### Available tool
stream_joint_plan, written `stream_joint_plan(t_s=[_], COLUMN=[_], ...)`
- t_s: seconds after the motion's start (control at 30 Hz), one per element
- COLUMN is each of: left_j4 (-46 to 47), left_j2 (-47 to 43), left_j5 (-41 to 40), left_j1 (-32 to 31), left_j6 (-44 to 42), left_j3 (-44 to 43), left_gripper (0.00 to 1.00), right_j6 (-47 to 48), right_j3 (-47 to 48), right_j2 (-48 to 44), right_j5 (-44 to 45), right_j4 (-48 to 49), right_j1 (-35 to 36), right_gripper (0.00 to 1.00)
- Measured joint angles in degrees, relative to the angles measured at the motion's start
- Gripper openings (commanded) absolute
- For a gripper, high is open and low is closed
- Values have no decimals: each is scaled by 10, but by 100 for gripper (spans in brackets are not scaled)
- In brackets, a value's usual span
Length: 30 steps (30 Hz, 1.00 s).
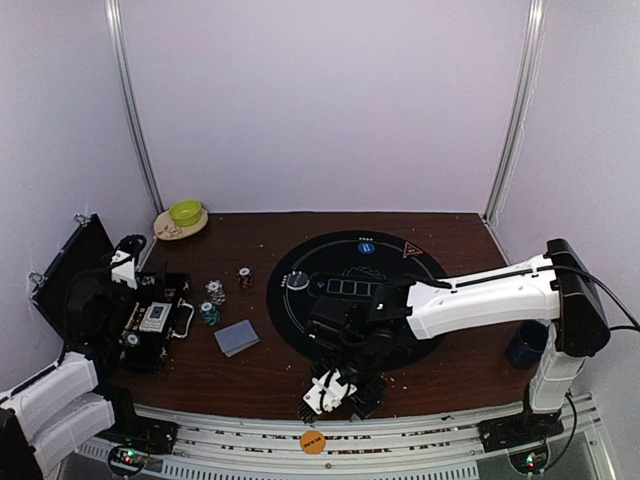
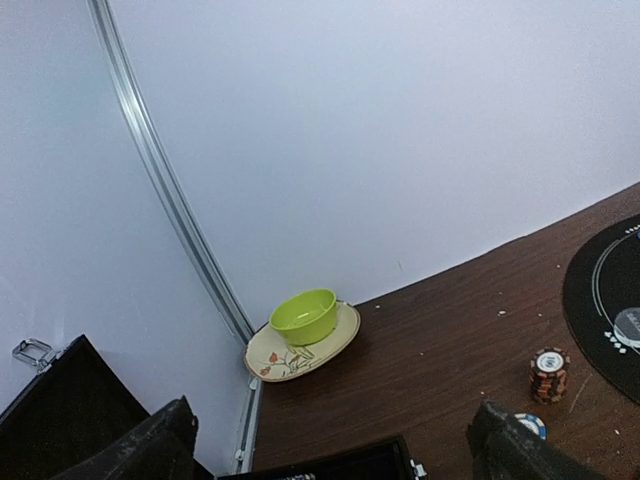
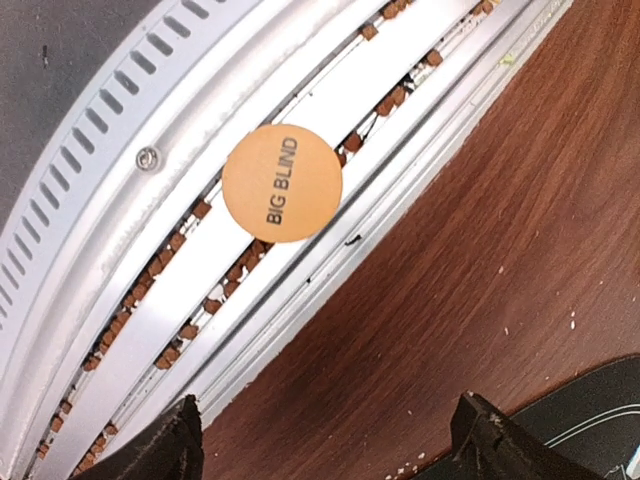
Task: Distribute texas hold em gaming equipment
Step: Pick up the big blind button from the corner of the board.
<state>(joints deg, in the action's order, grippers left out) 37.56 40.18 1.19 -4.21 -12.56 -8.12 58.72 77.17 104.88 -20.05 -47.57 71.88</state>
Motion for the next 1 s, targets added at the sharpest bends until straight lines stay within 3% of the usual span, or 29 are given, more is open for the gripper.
stream_joint_plan(t_s=[0.17, 0.37, 1.0], left_j4=[-113, -182, -198], left_j2=[-103, -141, -129], left_j5=[18, 30, 37], left_j1=[0, 0, 0], left_j6=[-11, -19, -19], left_j3=[6, 23, 24], left_gripper=[98, 98, 98], right_j6=[-2, -7, -34], right_j3=[37, 57, 93], right_j2=[18, 63, 116], right_j5=[9, 23, 54], right_j4=[-3, -2, 2], right_j1=[41, 83, 96], right_gripper=[86, 88, 83])
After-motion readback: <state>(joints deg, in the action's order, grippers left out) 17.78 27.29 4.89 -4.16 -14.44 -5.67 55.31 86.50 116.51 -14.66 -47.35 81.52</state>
